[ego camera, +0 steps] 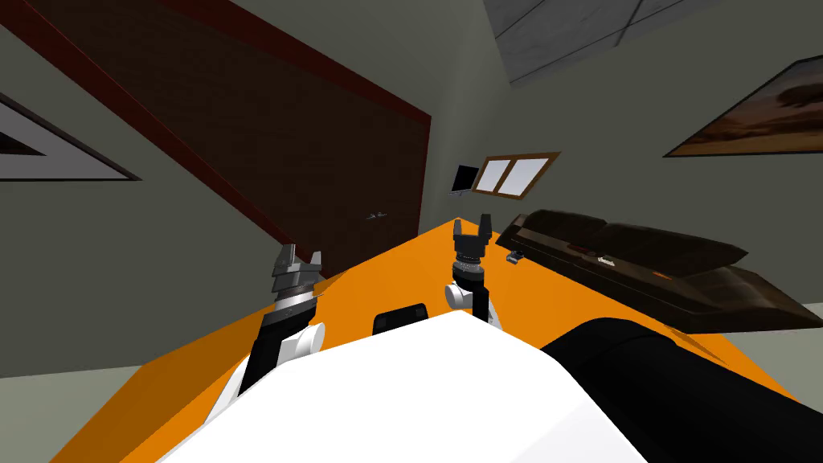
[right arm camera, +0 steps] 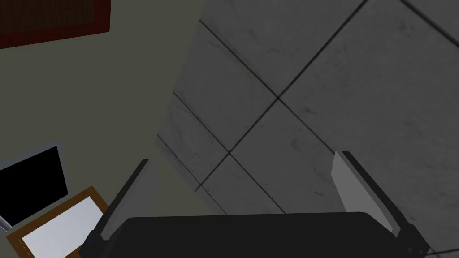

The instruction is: Pull the door open

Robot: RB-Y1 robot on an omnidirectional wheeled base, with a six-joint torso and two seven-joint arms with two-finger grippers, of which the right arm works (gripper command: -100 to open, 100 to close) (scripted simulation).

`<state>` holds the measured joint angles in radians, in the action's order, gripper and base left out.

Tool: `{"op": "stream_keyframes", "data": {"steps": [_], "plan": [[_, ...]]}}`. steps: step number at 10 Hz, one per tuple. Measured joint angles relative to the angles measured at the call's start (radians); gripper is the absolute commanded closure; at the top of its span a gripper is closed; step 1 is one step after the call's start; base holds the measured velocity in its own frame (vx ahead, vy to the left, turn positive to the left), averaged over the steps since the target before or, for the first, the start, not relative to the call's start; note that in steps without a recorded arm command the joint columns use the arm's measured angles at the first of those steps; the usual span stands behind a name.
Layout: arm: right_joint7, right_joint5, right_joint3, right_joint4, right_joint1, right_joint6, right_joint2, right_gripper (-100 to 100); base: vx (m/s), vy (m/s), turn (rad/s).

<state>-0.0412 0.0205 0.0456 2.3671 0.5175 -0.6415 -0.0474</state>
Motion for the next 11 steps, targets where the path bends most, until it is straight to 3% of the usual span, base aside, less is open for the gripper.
{"op": "stream_keyframes", "data": {"steps": [11], "plan": [[0.006, -0.024, -0.032, -0.222, -0.075, -0.018, 0.063, -100, 0.086, 0.006, 0.103]]}}
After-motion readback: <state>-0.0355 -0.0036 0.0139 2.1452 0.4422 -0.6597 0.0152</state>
